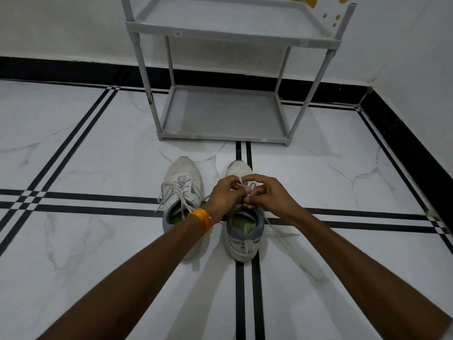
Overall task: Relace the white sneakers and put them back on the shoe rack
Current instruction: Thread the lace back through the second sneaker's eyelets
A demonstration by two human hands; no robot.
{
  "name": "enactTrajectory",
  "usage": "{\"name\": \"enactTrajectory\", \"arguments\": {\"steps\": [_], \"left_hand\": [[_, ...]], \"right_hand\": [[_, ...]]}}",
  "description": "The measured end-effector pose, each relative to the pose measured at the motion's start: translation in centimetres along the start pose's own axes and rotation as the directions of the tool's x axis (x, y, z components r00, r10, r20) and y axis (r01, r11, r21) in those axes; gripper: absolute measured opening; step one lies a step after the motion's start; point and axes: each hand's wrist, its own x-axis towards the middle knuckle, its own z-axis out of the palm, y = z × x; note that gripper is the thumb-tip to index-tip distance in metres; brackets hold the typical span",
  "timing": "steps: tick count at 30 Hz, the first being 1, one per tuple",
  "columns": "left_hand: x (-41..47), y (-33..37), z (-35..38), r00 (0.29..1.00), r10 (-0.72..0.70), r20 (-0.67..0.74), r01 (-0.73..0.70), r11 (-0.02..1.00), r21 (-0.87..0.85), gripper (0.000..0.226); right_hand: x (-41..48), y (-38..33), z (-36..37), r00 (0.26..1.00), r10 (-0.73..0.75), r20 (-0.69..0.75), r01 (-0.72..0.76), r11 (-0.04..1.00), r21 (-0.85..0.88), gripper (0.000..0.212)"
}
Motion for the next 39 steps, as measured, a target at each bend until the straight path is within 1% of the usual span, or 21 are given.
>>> {"name": "enactTrajectory", "arguments": {"steps": [2, 4, 7, 9, 12, 14, 16, 19, 21, 23, 25, 28, 30, 32, 33, 34, 36, 37, 38, 39], "left_hand": [[0.1, -0.2, -0.2, 1.000, 0.000, 0.021, 0.000, 1.000, -0.003, 0.027], [0.0, -0.4, -0.2, 1.000, 0.023, -0.017, -0.022, 0.999, 0.043, 0.026], [-0.4, -0.5, 0.3, 0.990, 0.108, -0.094, -0.100, 0.991, 0.092, 0.019], [-0.7, -0.8, 0.5, 0.978, 0.174, -0.117, -0.162, 0.981, 0.106, 0.018], [-0.8, -1.0, 0.2, 0.971, 0.215, -0.109, -0.201, 0.972, 0.125, 0.019], [-0.8, -1.1, 0.1, 0.966, 0.240, -0.098, -0.224, 0.962, 0.155, 0.021], [-1.0, -0.9, 0.3, 0.953, 0.278, -0.121, -0.248, 0.944, 0.216, 0.020], [-1.6, -0.3, 1.1, 0.916, 0.342, -0.209, -0.271, 0.912, 0.308, 0.013], [-2.0, -0.2, 1.6, 0.900, 0.342, -0.269, -0.251, 0.913, 0.321, 0.009], [-2.1, -0.4, 1.7, 0.895, 0.335, -0.295, -0.232, 0.914, 0.333, 0.009], [-1.9, -0.6, 1.3, 0.902, 0.352, -0.250, -0.249, 0.897, 0.365, 0.010], [-1.6, -0.4, 0.1, 0.920, 0.382, -0.091, -0.315, 0.855, 0.411, 0.010], [-1.4, -0.1, -0.7, 0.921, 0.390, 0.017, -0.352, 0.813, 0.464, 0.014], [-1.3, 0.2, -0.9, 0.920, 0.385, 0.070, -0.364, 0.777, 0.513, 0.018], [-1.2, 0.2, -0.8, 0.921, 0.379, 0.089, -0.361, 0.747, 0.557, 0.019], [-1.0, 0.3, -0.8, 0.920, 0.376, 0.115, -0.361, 0.693, 0.624, 0.019], [-0.8, 0.3, -0.6, 0.911, 0.367, 0.188, -0.367, 0.513, 0.776, 0.018], [-0.7, 0.2, -0.5, 0.908, 0.366, 0.205, -0.363, 0.443, 0.820, 0.018], [-0.6, 0.2, -0.5, 0.914, 0.362, 0.185, -0.341, 0.434, 0.834, 0.017], [-0.7, 0.3, -0.4, 0.930, 0.343, 0.134, -0.298, 0.488, 0.820, 0.014]], "right_hand": [[0.0, -0.1, 0.0, 1.000, -0.009, 0.014, 0.009, 1.000, -0.013, 0.044], [-0.1, -0.2, 0.0, 1.000, -0.014, 0.016, 0.014, 1.000, -0.011, 0.043], [-0.4, -0.2, 0.2, 1.000, -0.017, 0.001, 0.017, 1.000, 0.020, 0.041], [-0.7, -0.2, 0.3, 1.000, -0.020, -0.012, 0.021, 0.999, 0.048, 0.039], [-1.0, -0.4, 0.3, 1.000, -0.019, -0.006, 0.020, 0.998, 0.063, 0.036], [-1.2, -0.4, 0.3, 1.000, 0.009, -0.010, -0.008, 0.996, 0.086, 0.033], [-1.3, -0.3, 0.5, 0.998, 0.045, -0.045, -0.040, 0.994, 0.106, 0.032], [-1.4, -0.2, 0.9, 0.993, 0.048, -0.106, -0.038, 0.995, 0.091, 0.031], [-1.6, -0.2, 1.3, 0.989, 0.040, -0.139, -0.026, 0.995, 0.099, 0.034], [-1.8, 0.1, 1.6, 0.984, 0.038, -0.175, -0.019, 0.994, 0.111, 0.033], [-1.9, 0.2, 1.7, 0.979, 0.048, -0.199, -0.024, 0.993, 0.120, 0.027], [-1.9, 0.3, 1.6, 0.977, 0.070, -0.202, -0.040, 0.988, 0.152, 0.021], [-1.9, 0.2, 1.5, 0.975, 0.082, -0.206, -0.049, 0.986, 0.162, 0.019], [-1.9, 0.2, 1.5, 0.975, 0.084, -0.205, -0.052, 0.986, 0.156, 0.018], [-1.9, 0.1, 1.5, 0.974, 0.082, -0.209, -0.054, 0.989, 0.139, 0.017], [-1.9, 0.0, 1.6, 0.972, 0.077, -0.224, -0.054, 0.993, 0.109, 0.017], [-1.9, 0.1, 1.9, 0.957, 0.052, -0.287, -0.042, 0.998, 0.040, 0.017], [-2.0, 0.4, 1.9, 0.944, 0.033, -0.328, -0.029, 0.999, 0.017, 0.016], [-2.1, 0.7, 2.0, 0.930, 0.011, -0.367, -0.012, 1.000, 0.001, 0.015], [-2.2, 1.1, 2.1, 0.916, -0.007, -0.401, 0.005, 1.000, -0.005, 0.015]]}}
